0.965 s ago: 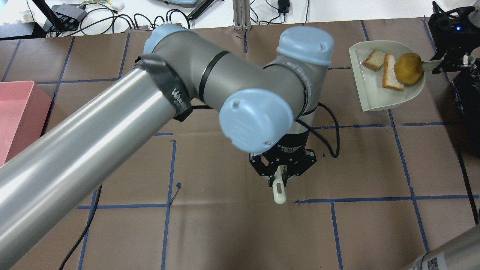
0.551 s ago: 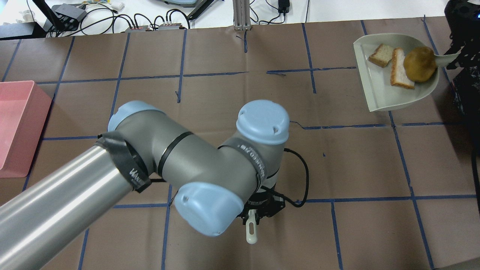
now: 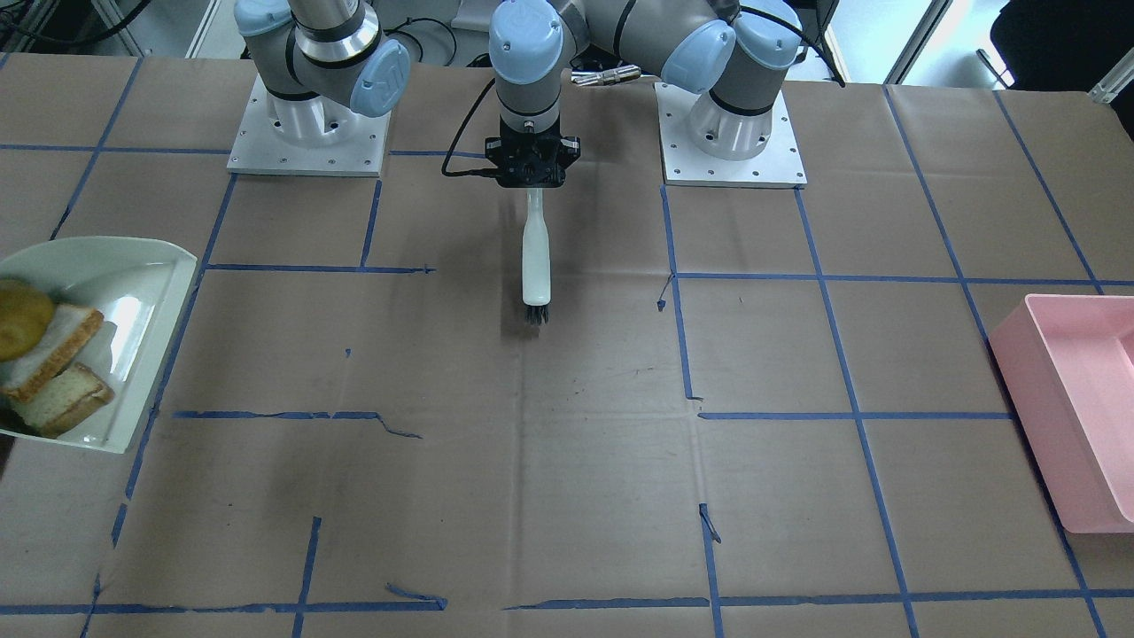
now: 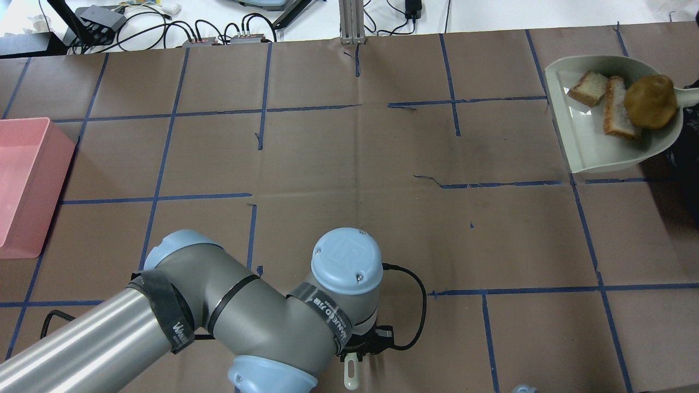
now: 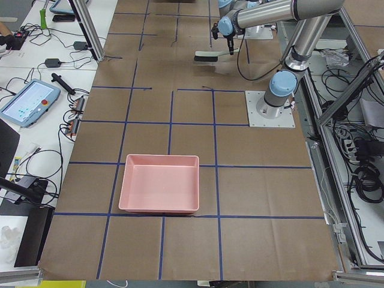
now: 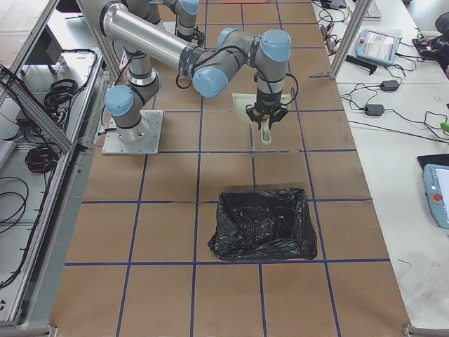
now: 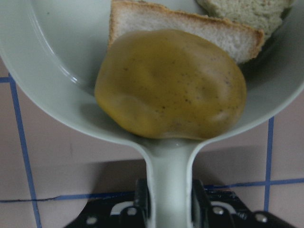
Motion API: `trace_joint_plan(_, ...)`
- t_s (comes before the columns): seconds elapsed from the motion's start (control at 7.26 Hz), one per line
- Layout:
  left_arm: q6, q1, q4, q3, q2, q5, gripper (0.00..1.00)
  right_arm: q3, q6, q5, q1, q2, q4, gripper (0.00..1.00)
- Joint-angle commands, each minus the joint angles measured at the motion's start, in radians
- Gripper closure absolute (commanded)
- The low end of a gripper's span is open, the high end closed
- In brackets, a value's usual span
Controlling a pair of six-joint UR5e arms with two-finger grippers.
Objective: Sweep and dump trash in nearest bin
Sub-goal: 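Pull the brush back toward the robot while the right gripper lifts the dustpan away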
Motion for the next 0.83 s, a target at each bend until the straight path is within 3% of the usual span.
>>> trace_joint_plan(0.0,-0.004,-0.009,0.03,-0.051,0.022,-0.064,0.99,-0.02,-0.095,-0.017,-0.095,0.008,-0.005,1.0)
trace_joint_plan(0.28,-0.013,-0.057,0.03,-0.051,0.019,-0.086,0.98,-0.09,-0.201,-0.023,-0.168,0.058,-0.012,1.0)
trace_joint_plan(0.69,-0.009,-0.058,0.03,-0.042,0.013,-0.044,0.95,-0.254,-0.363,-0.022,-0.28,0.223,-0.019,1.0)
